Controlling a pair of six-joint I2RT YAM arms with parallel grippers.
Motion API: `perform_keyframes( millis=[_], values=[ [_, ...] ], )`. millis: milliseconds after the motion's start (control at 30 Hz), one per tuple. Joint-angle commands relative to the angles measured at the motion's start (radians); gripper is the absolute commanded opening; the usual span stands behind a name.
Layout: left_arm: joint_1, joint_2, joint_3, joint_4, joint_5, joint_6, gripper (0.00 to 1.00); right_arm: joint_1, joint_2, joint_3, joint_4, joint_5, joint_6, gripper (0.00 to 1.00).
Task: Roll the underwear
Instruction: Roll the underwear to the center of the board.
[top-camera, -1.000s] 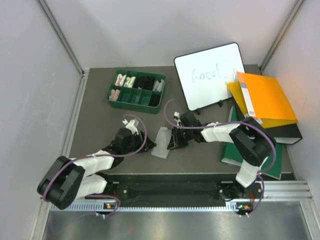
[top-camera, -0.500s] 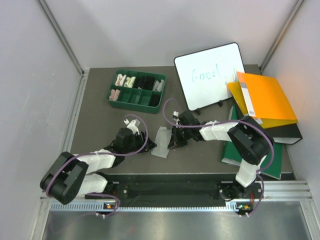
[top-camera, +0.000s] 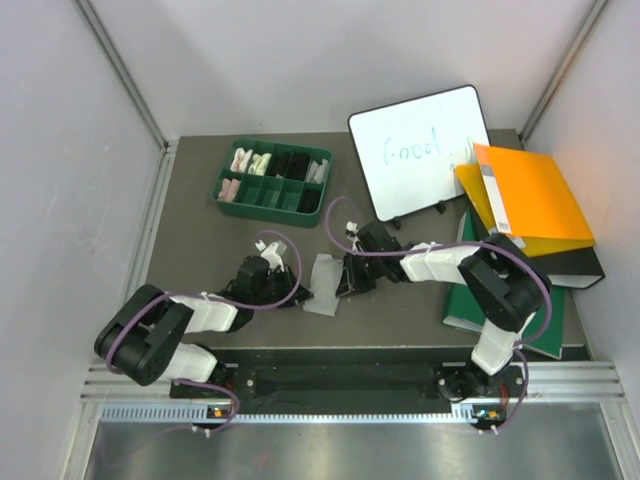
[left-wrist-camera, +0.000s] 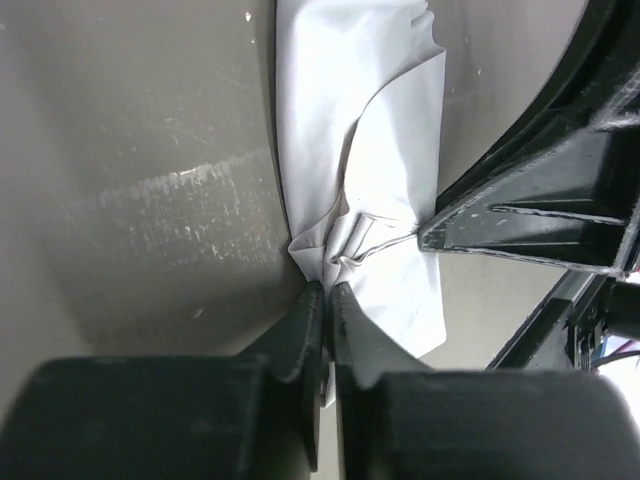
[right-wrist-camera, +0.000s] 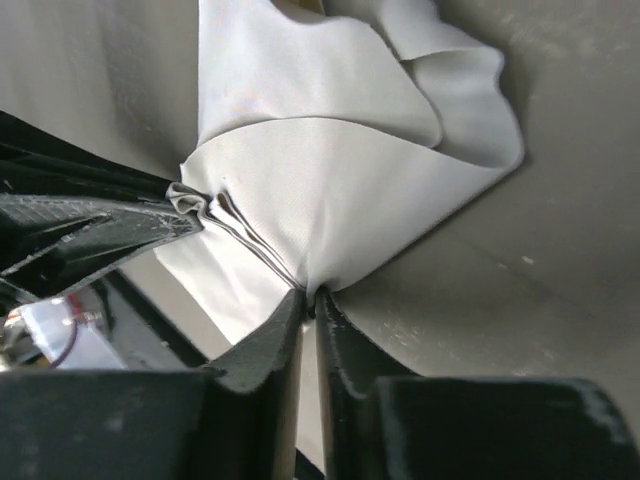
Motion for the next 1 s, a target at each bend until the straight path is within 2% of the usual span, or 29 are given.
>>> perform_keyframes(
  millis=[0, 67, 100, 200, 300, 433, 533, 733, 967],
  values=[
    [-0.006, 0.017, 0.016, -0.069, 0.024, 0.010, 0.00, 0.019, -0.093, -0.010, -0.068, 0.150, -0.139, 0.23],
    [-0.006, 0.008, 0.051, -0.159, 0.015, 0.010, 0.00, 0.045, -0.171, -0.013, -0.068, 0.205, -0.197, 0.32],
    [-0.006, 0.006, 0.062, -0.187, 0.021, 0.019, 0.00, 0.063, -0.193, -0.016, -0.063, 0.230, -0.270, 0.39],
    [-0.005, 0.009, 0.106, -0.282, 0.032, 0.025, 0.00, 0.161, -0.251, -0.031, -0.019, 0.330, -0.407, 0.50],
    [-0.005, 0.044, 0.157, -0.359, 0.056, 0.027, 0.00, 0.261, -0.280, -0.074, 0.083, 0.442, -0.513, 0.54],
    [-0.005, 0.109, 0.202, -0.399, 0.090, 0.014, 0.00, 0.379, -0.284, -0.154, 0.249, 0.584, -0.633, 0.58],
    [-0.003, 0.136, 0.220, -0.417, 0.105, 0.011, 0.00, 0.450, -0.265, -0.195, 0.346, 0.629, -0.714, 0.58],
    [-0.003, 0.169, 0.243, -0.449, 0.117, 0.014, 0.00, 0.517, -0.221, -0.209, 0.378, 0.684, -0.792, 0.58],
    [-0.003, 0.167, 0.263, -0.489, 0.117, 0.037, 0.00, 0.525, -0.149, -0.199, 0.362, 0.688, -0.809, 0.58]
  ],
)
